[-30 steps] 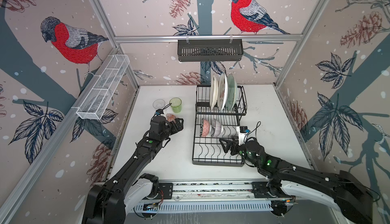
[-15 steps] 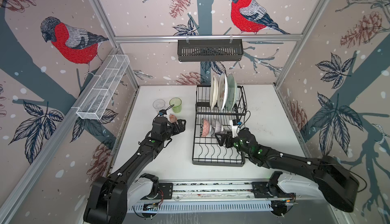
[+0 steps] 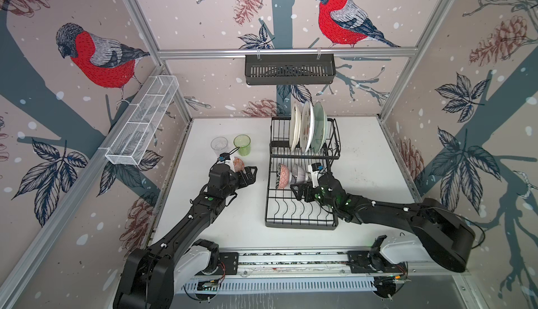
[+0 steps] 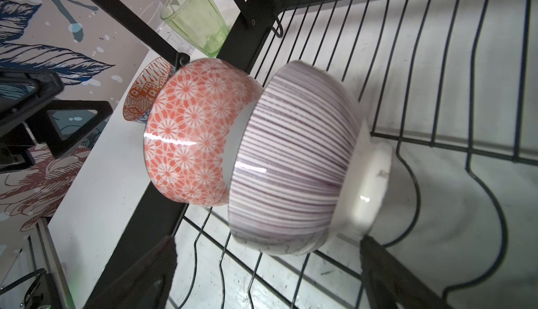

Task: Unload the mixed dishes from the dish rack
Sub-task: 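Grasp the purple-striped bowl rim in the lower rack with right gripper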

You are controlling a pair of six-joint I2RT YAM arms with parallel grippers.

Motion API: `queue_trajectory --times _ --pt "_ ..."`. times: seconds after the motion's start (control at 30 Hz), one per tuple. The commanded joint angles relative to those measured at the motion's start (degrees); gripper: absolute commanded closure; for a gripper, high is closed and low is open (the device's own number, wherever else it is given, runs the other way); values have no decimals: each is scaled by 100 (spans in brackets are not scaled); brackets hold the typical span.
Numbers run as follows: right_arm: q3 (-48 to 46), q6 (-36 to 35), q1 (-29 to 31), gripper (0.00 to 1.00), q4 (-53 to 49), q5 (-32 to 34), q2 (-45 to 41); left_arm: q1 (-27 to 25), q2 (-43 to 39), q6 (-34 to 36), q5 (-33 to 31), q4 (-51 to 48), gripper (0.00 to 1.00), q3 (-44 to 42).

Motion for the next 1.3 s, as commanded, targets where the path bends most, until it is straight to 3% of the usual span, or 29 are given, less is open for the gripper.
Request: queue_trajectory --times 0.0,0.9,1.27 --pt "104 46 20 4 67 11 120 4 -12 33 84 311 3 -48" --pt "247 74 47 13 -9 605 281 -58 126 43 175 301 2 -33" --pt "308 -15 152 29 -76 878 320 -85 164 60 183 309 2 -22"
